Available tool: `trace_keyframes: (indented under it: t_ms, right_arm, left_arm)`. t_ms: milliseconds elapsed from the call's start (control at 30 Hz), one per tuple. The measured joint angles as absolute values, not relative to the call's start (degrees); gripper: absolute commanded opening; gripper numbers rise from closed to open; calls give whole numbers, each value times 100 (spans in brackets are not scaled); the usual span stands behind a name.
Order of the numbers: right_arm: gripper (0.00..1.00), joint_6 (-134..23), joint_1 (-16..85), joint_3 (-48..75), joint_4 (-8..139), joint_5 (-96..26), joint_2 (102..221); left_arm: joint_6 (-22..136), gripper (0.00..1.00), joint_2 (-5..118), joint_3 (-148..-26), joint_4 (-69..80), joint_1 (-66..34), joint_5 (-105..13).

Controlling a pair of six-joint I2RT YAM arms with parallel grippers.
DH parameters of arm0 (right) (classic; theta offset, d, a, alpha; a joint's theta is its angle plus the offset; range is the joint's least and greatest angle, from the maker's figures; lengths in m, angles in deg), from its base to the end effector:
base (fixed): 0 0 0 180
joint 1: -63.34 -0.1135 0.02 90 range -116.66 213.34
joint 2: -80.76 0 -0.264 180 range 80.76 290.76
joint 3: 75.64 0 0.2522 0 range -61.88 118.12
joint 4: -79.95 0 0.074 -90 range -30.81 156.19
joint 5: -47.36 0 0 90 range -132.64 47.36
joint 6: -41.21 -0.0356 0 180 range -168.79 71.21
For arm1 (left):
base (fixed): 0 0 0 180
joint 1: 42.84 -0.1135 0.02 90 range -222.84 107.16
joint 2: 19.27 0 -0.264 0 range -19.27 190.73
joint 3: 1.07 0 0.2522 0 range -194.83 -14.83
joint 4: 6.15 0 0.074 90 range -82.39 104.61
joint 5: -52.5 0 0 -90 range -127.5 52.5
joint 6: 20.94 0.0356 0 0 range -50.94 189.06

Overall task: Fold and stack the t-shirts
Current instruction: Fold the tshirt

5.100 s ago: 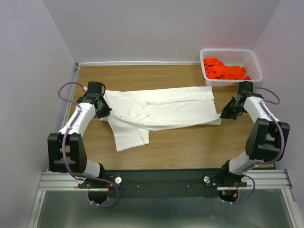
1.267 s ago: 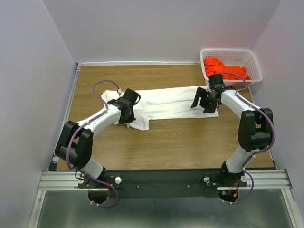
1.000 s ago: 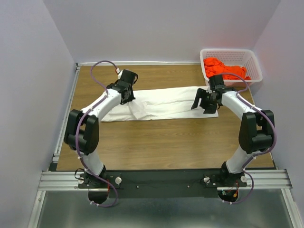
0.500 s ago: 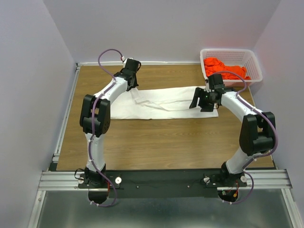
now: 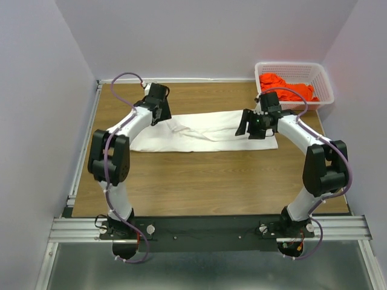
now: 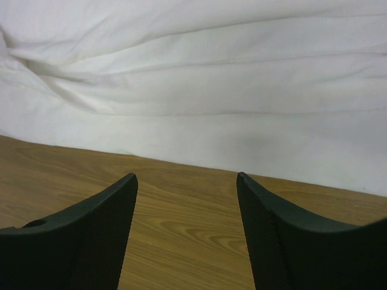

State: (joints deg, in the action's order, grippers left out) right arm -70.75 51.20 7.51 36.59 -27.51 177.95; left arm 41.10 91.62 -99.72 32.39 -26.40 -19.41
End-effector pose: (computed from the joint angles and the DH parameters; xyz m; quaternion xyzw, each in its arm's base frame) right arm 0.3462 0.0840 0.2229 0.0446 0.9511 0.2024 0.2289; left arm 0.4144 -0.1108 0.2231 -0.1459 0.9203 0.0119 0.3628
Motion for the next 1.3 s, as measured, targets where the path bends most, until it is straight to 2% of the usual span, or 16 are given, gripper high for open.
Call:
trace_keyframes:
  t_ms: [67, 167, 300, 400, 567, 767, 967, 1133, 1300]
  right_arm:
    - [72, -7072, 5089, 770, 3659, -2746, 17812]
    - [69, -7072, 5063, 807, 3696, -2746, 17880]
    - [65, -7075, 5052, 807, 3755, -2773, 17939]
    - [64, -7107, 5052, 807, 3788, -3015, 17968]
    - [59, -7263, 5177, 737, 3939, -3459, 17974]
    - [50, -7660, 5826, 64, 4492, -3586, 17996]
    - [48, -8036, 6355, -567, 5069, -3546, 17992]
    - [46, -8039, 6416, -784, 5283, -3527, 17815]
    - [46, -7750, 6245, -734, 5143, -3573, 17624]
  left_arm:
    - [3998, 75, 8628, -9480, 3201, -2668, -1941]
    - [3782, 62, 7645, -8765, 3110, -2773, -1944]
    - [3574, 60, 6856, -7972, 2703, -3064, -1961]
    - [3463, 59, 6823, -7528, 2559, -3398, -2081]
    - [3334, 51, 6884, -6706, 2408, -3851, -2317]
    - [3231, 42, 7022, -6140, 2194, -4327, -2661]
    - [3098, 43, 6714, -5701, 1774, -4714, -2988]
    - [3030, 61, 6228, -5329, 1811, -4852, -3209]
    - [3045, 70, 5783, -5327, 2257, -4852, -3222]
